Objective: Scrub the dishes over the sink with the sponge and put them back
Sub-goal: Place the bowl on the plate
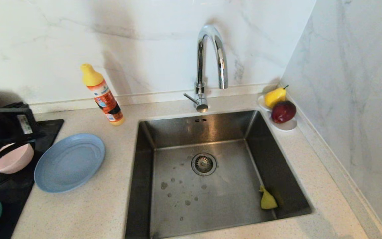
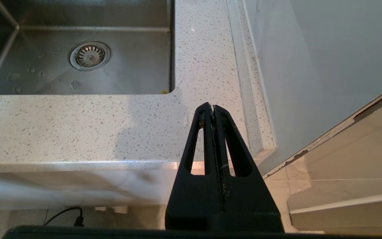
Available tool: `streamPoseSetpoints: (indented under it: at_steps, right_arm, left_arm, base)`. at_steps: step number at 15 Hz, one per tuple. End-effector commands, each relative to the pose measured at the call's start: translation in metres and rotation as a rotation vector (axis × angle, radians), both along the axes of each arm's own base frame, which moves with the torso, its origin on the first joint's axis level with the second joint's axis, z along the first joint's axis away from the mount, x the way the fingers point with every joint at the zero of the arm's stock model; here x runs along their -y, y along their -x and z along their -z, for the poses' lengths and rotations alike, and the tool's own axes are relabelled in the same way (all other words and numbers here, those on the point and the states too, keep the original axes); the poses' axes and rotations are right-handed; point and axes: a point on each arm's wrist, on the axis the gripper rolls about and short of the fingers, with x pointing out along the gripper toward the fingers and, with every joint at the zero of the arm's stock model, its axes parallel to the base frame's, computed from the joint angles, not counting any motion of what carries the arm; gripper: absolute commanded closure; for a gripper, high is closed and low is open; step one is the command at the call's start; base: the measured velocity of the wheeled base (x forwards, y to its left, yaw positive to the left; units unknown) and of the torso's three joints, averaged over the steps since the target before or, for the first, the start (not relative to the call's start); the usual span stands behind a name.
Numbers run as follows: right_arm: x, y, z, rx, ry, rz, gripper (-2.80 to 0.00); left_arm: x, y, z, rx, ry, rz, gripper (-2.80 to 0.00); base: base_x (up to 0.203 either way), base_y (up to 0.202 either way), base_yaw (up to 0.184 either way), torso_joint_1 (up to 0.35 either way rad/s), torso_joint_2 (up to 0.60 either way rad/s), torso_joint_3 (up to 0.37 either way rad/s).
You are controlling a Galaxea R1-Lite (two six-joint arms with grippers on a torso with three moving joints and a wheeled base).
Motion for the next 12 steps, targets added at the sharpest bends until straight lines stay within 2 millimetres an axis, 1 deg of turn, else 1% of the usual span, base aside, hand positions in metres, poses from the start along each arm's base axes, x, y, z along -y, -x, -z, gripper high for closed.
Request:
streamPoseSetpoints:
  at_steps: [1,3,5,6,8,9,10,12]
  right_arm:
    - [0.0,0.0,0.0,0.002,0.0,-0.002,0.0]
    - [0.0,0.0,0.0,0.0,0.0,-0.001,0.0]
    - [0.0,0.0,0.0,0.002,0.0,-0.002,0.0]
    - [0.0,0.0,0.0,0.002,0.0,-0.002,0.0]
    - [0.0,0.0,0.0,0.002,0.0,-0.002,0.0]
    - [0.0,0.0,0.0,0.0,0.0,-0.001,0.0]
    - [0.0,0.0,0.0,0.002,0.0,-0.001,0.0]
    - [0.0,0.0,0.0,0.002,0.0,-0.001,0.0]
  left_arm:
    - [-0.013,0.015,-0.004,0.007,-0.053,-0.121,0.0]
    - [-0.02,0.009,0.002,-0.059,-0.069,-0.173,0.0]
    - [-0.022,0.002,0.004,-0.114,-0.072,-0.192,0.0]
    - [-0.026,-0.007,0.008,-0.155,-0.072,-0.211,0.0]
    - [-0.038,-0.039,0.021,-0.266,-0.042,-0.246,0.0]
    - [-0.045,-0.056,0.023,-0.299,-0.004,-0.269,0.0]
    - [-0.052,-0.07,0.019,-0.311,0.046,-0.288,0.0]
    - [-0.065,-0.084,0.019,-0.375,0.17,-0.274,0.0]
  base:
    - [0.0,0.0,0.0,0.0,0.0,0.0]
    - [0.0,0.0,0.0,0.0,0.0,0.0]
    - [0.0,0.0,0.0,0.0,0.0,0.0]
    - [0.0,0.0,0.0,0.0,0.0,0.0]
    - [0.0,0.0,0.0,0.0,0.0,0.0]
    - [0.0,0.0,0.0,0.0,0.0,0.0]
    - [0.0,0.0,0.0,0.0,0.0,0.0]
    - [0.0,0.0,0.0,0.0,0.0,0.0]
